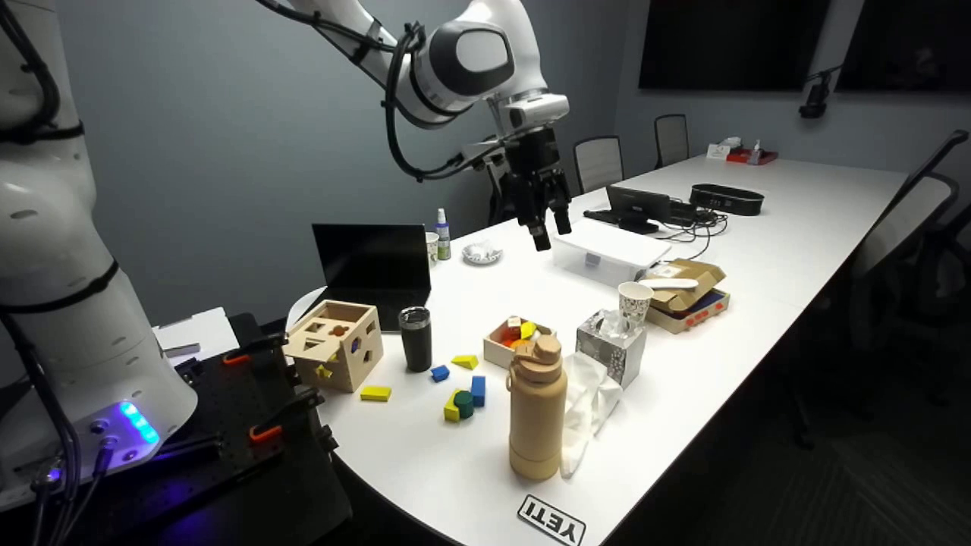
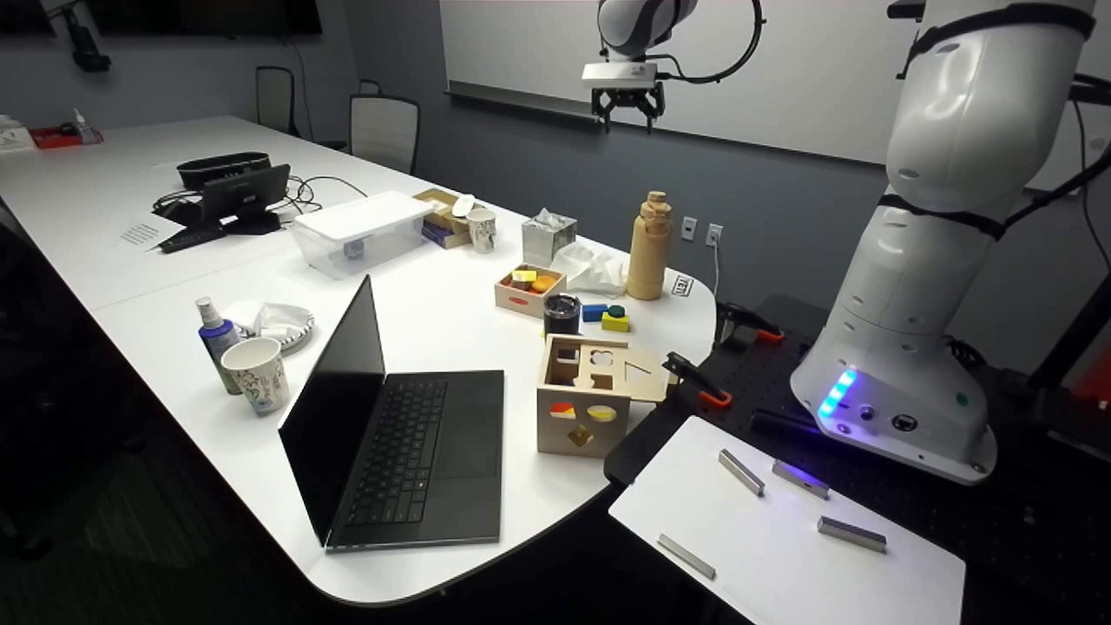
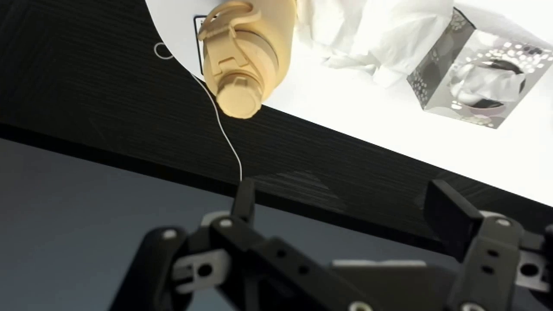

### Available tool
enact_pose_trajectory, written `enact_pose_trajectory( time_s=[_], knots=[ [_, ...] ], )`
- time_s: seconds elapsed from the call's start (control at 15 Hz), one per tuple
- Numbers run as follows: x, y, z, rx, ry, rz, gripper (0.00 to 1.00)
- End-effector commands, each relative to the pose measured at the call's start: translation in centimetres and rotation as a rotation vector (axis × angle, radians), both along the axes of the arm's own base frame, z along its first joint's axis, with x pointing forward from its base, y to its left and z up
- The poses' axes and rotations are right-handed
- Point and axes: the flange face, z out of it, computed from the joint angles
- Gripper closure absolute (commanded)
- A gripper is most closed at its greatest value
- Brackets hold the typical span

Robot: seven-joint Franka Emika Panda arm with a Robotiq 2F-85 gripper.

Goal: Turn the cap on the water bottle

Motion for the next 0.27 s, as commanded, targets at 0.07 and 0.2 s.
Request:
enact_pose_trajectory(
  time_s=[0.07, 0.2],
  knots=[
    [-0.60, 1.63, 2.47, 0.004, -0.016, 0.041, 0.00],
    [-0.53, 1.96, 2.72, 0.006, -0.022, 0.046, 0.00]
  ],
)
